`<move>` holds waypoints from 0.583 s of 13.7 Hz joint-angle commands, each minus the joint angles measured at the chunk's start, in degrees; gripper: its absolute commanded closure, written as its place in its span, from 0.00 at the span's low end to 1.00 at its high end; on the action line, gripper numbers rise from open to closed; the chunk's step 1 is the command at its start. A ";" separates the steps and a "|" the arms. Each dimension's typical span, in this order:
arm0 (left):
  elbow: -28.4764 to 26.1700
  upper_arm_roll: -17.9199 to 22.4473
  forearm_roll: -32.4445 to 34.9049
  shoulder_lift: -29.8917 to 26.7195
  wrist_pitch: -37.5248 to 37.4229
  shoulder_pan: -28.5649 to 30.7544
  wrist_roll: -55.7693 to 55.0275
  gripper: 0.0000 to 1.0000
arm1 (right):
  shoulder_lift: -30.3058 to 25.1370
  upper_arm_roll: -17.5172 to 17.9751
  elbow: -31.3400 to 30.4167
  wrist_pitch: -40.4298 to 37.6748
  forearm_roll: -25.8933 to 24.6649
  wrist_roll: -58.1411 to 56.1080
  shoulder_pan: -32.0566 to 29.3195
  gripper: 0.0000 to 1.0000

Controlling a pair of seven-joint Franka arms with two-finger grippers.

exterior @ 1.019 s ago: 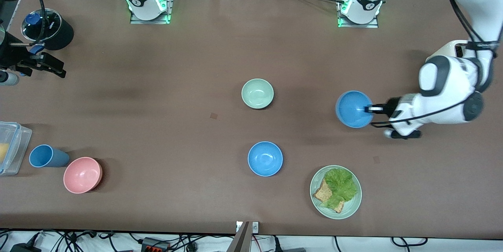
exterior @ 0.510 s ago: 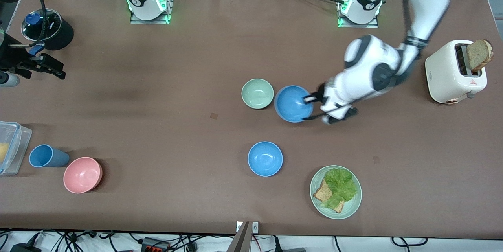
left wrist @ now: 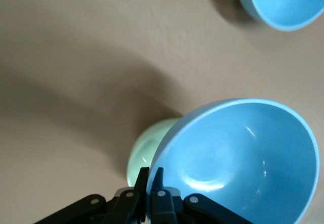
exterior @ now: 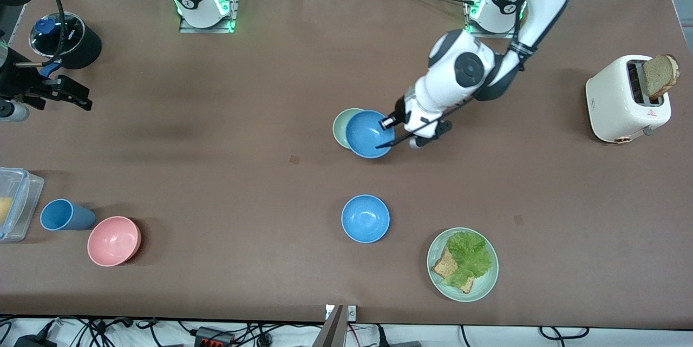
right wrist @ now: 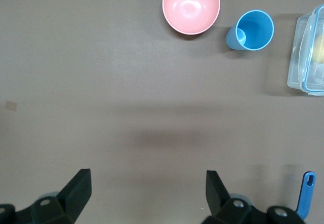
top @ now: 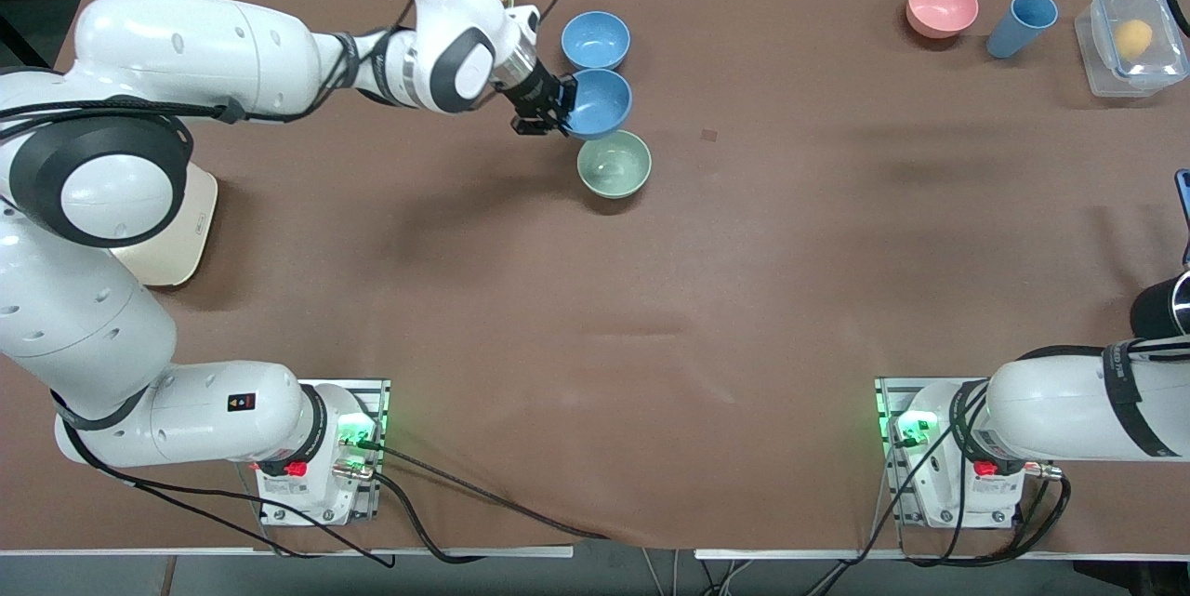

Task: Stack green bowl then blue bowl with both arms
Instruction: 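Carry the blue bowl with the left gripper over the green bowl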

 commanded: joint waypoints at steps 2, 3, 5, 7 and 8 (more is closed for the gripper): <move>-2.69 0.26 -0.99 -2.51 1.78 -2.26 -2.81 1.00 | 0.16 -0.36 1.39 -0.66 0.88 -0.35 0.22 0.00; -2.69 0.43 -0.81 -2.33 2.13 -3.31 -3.51 1.00 | 0.15 -0.37 1.31 -0.66 0.88 -0.18 0.48 0.00; -3.04 0.52 -0.72 -2.16 2.66 -4.02 -3.69 1.00 | 0.24 -0.54 1.30 -0.75 0.88 -0.09 1.10 0.00; -4.09 0.61 -0.72 -1.98 4.41 -4.02 -3.78 1.00 | 0.33 -0.63 1.30 -1.37 0.88 -0.09 1.53 0.00; -4.62 0.61 -0.64 -1.46 6.25 -4.11 -3.78 1.00 | 0.42 -1.06 1.22 -1.45 0.88 -0.09 1.71 0.00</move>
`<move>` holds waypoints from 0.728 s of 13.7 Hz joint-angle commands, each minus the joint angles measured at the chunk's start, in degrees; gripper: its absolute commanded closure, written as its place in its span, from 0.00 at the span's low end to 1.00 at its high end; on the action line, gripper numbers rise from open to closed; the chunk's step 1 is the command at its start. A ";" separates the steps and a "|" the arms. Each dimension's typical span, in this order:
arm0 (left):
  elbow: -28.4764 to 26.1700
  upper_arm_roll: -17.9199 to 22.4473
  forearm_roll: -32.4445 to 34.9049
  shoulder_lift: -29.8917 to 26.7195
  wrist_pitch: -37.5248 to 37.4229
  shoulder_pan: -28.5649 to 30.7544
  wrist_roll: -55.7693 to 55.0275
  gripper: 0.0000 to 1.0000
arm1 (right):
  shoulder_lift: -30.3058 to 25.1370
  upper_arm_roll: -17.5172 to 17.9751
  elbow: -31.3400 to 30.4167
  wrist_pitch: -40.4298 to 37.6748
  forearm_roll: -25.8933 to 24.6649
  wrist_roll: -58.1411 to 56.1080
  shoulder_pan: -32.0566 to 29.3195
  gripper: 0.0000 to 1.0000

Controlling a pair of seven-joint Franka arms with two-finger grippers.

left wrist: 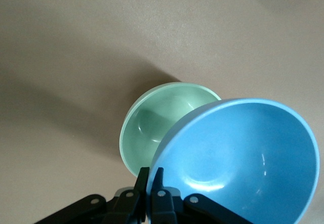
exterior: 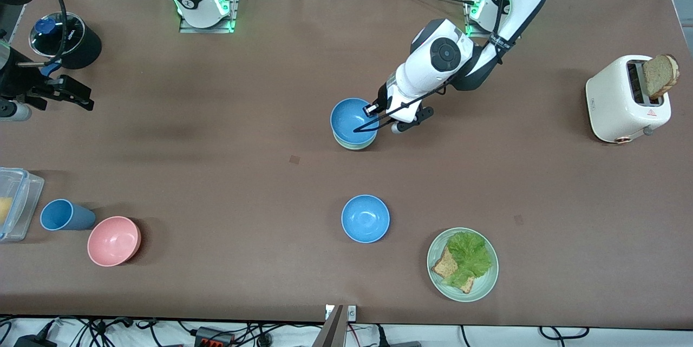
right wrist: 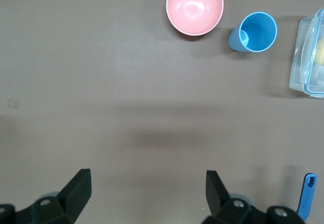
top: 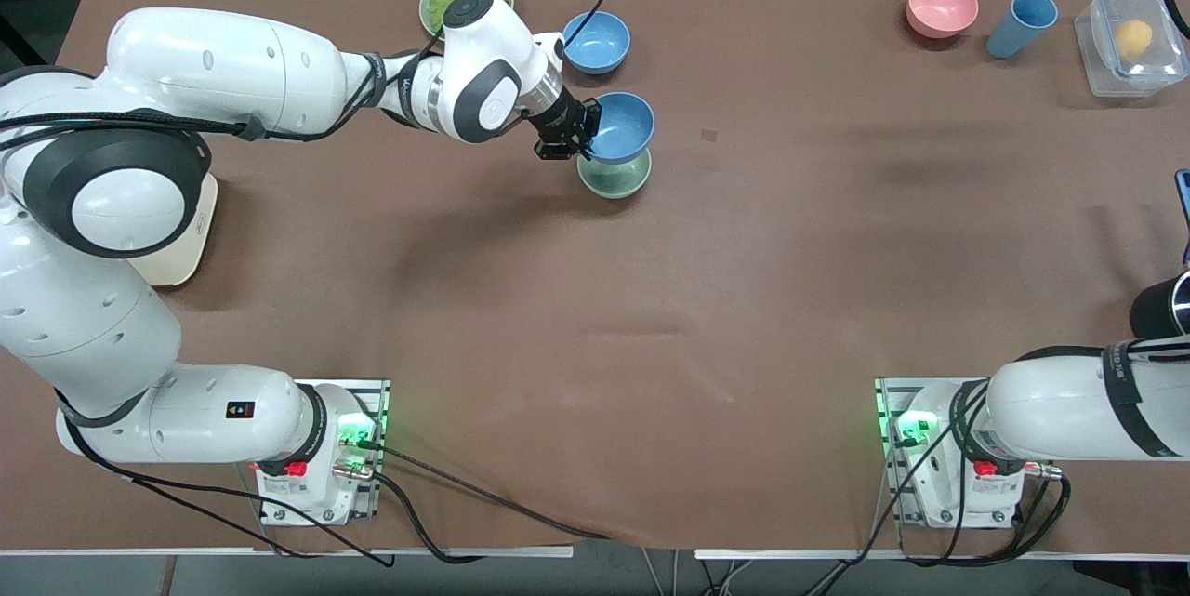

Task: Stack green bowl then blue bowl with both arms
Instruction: 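Lower the blue bowl into the green bowl and open the left gripper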

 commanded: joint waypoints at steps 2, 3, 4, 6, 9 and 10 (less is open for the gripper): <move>-2.42 0.82 -0.55 -0.73 3.48 -0.53 -0.52 1.00 | 0.29 -1.10 0.95 -1.16 0.87 -0.11 0.94 0.00; -2.42 0.82 -0.29 -0.72 3.56 -0.53 -0.35 1.00 | 0.29 -1.10 0.95 -1.16 0.87 -0.11 0.85 0.00; -2.42 1.00 1.46 -0.55 3.48 -0.53 -0.35 1.00 | 0.29 -1.10 0.95 -1.16 0.87 -0.11 0.67 0.00; -2.42 1.18 2.18 -0.11 3.56 -0.71 -0.79 1.00 | 0.29 -1.10 0.95 -1.16 0.87 -0.38 0.58 0.00; -2.42 1.26 2.35 0.41 3.91 -0.88 -0.79 1.00 | 0.20 -1.10 1.04 -1.16 0.87 -0.55 0.58 0.00; -2.42 1.26 2.35 0.68 3.92 -1.23 -0.79 1.00 | 0.29 -1.10 1.04 -1.16 0.87 -0.55 0.58 0.00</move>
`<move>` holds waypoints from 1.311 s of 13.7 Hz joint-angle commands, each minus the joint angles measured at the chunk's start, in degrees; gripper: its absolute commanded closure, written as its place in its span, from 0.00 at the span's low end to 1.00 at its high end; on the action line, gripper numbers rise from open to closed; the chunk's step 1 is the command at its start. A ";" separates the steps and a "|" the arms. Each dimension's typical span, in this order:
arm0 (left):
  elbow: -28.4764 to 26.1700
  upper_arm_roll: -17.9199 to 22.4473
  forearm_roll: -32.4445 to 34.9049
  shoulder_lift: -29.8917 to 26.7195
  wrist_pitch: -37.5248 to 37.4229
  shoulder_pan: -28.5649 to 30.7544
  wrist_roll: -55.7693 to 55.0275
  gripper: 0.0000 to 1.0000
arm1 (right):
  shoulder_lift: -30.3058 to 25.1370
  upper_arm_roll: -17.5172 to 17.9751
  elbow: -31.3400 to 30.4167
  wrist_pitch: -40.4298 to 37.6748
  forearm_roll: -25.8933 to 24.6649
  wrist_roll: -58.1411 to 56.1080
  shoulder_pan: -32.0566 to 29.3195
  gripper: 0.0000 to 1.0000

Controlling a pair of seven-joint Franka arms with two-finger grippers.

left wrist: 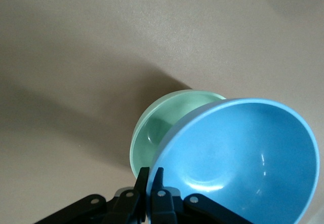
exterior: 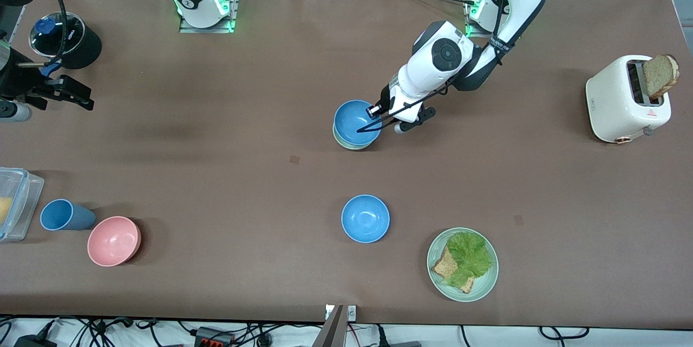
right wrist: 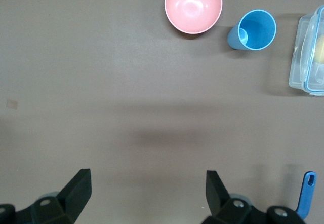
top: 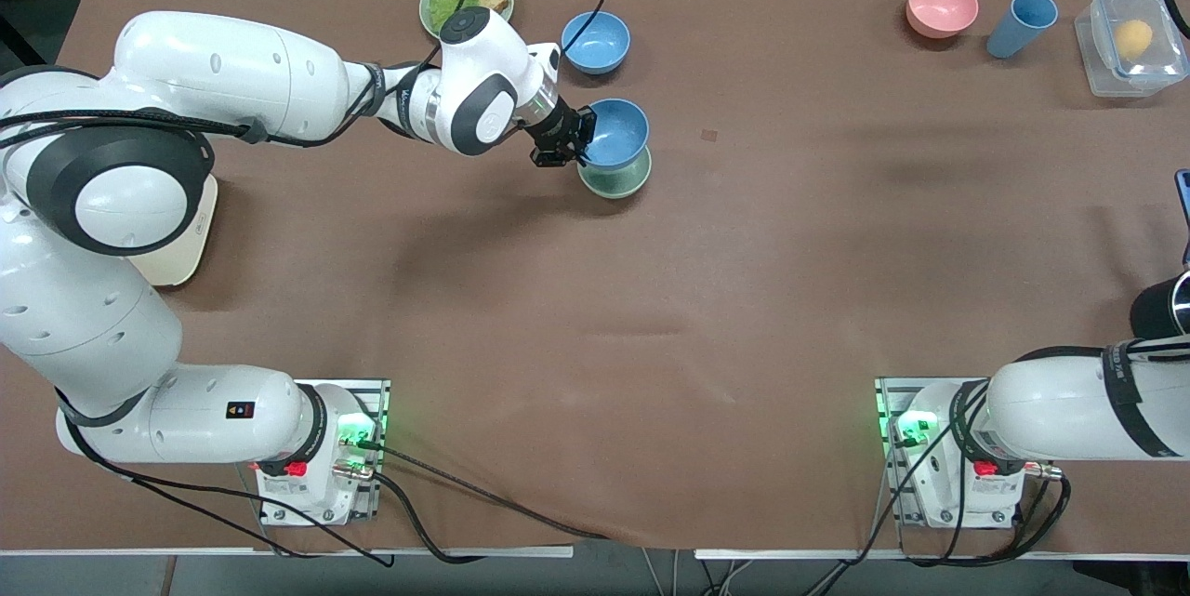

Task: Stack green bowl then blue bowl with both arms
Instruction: 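Lower the blue bowl into the green bowl and open the left gripper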

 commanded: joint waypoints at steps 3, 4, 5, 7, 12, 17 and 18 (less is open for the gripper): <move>-0.40 1.13 2.43 0.76 1.43 -1.50 -0.81 1.00 | 0.13 -0.57 1.04 -1.11 0.87 -0.12 0.53 0.00; -0.40 1.13 2.43 0.94 1.69 -1.68 -0.81 1.00 | 0.13 -0.48 1.04 -1.02 0.87 -0.12 0.62 0.00; -0.40 1.22 2.51 1.02 1.95 -1.85 -0.90 1.00 | 0.13 -0.48 1.04 -1.02 0.78 -0.21 0.53 0.00; -0.40 1.92 2.86 1.11 2.22 -2.29 -0.81 1.00 | 0.22 -0.48 1.04 -1.02 0.78 -0.47 0.53 0.00; -0.23 2.63 3.75 1.64 2.13 -2.47 -0.99 0.89 | 0.39 -0.48 1.04 -1.11 0.78 -0.91 0.62 0.00; 0.38 2.89 3.75 1.20 1.34 -2.21 -4.32 0.72 | 0.39 -0.57 1.04 -0.85 0.69 -0.56 0.53 0.00; 1.00 2.89 3.92 1.03 0.21 -1.69 -4.50 0.69 | 0.48 -0.57 1.04 -0.67 0.78 -0.39 0.27 0.00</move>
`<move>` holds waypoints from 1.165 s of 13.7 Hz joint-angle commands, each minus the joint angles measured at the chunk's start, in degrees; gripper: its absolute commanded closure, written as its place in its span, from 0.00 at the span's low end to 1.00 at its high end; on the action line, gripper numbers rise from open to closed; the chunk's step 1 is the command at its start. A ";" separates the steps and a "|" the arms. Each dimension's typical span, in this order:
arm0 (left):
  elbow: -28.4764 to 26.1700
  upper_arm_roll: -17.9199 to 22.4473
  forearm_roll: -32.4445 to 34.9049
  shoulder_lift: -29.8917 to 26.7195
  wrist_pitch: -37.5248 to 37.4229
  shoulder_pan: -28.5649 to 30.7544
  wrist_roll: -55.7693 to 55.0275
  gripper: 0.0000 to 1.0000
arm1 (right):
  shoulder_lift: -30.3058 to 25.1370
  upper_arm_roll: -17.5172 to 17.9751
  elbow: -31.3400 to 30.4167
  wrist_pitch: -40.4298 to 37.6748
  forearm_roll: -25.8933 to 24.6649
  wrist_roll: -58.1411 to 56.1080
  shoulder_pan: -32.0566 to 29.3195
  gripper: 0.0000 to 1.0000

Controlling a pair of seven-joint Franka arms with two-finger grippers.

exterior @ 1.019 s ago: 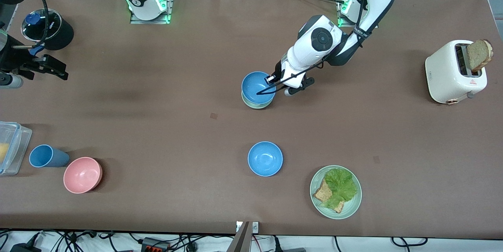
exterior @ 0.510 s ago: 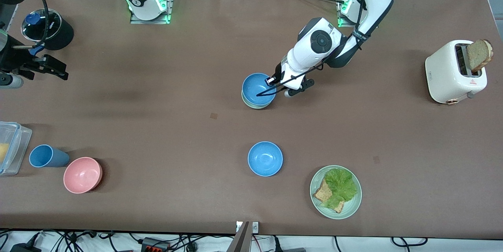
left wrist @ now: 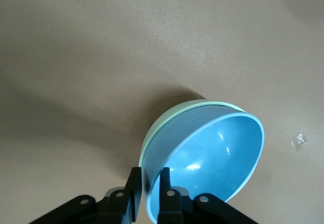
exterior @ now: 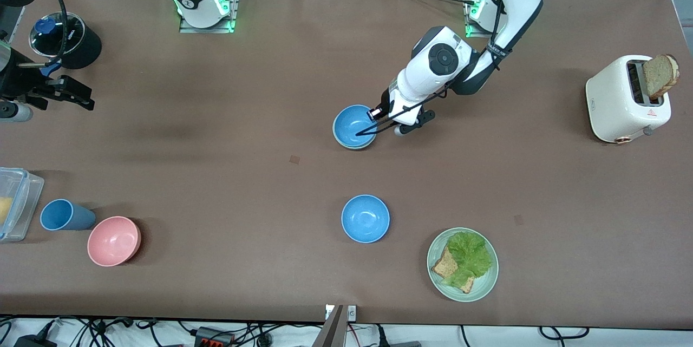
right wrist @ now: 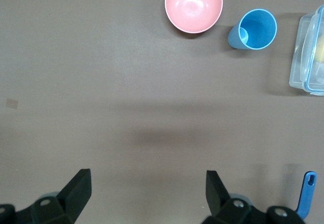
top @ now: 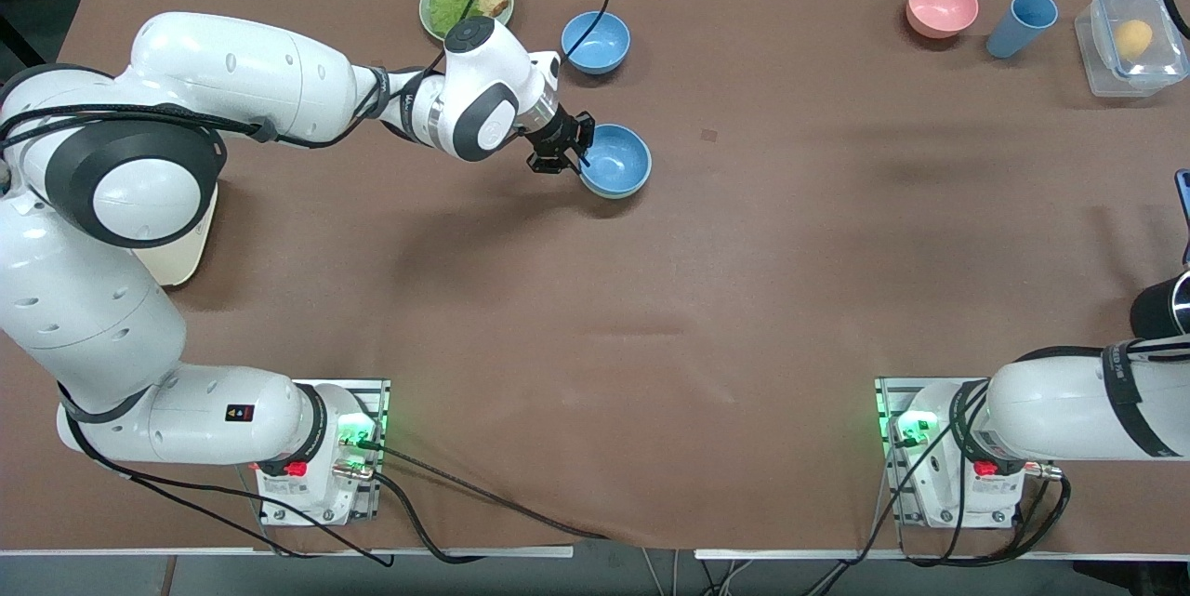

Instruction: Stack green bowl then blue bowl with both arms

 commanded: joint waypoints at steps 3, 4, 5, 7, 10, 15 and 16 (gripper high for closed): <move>5.63 0.45 1.60 -1.48 -10.13 1.94 -2.36 0.69 | 0.49 -0.48 1.04 -0.76 0.87 -0.09 0.15 0.00; 8.44 0.45 1.60 -1.49 -14.09 2.12 -2.36 0.69 | 0.58 -0.48 1.04 -0.50 0.87 -0.09 0.15 0.00; 10.73 0.45 1.60 -1.40 -17.78 2.65 -2.36 0.69 | 0.58 -0.57 1.04 -0.76 0.87 -0.18 0.15 0.00; 14.43 0.36 1.69 -1.40 -23.77 4.93 -1.48 0.69 | 0.49 -0.57 1.04 -0.85 0.87 -0.09 0.15 0.00; 18.92 0.36 1.69 -1.31 -30.81 7.47 3.33 0.68 | 0.49 -0.57 1.04 -0.93 0.78 -0.18 0.24 0.00; 28.93 0.19 0.90 0.35 -43.55 15.55 19.40 0.23 | 0.49 -0.48 1.13 -0.67 0.87 -0.18 0.41 0.00; 30.25 0.27 0.90 0.88 -45.14 16.36 22.48 0.00 | 0.49 -0.48 1.13 -0.59 0.87 -0.18 0.42 0.00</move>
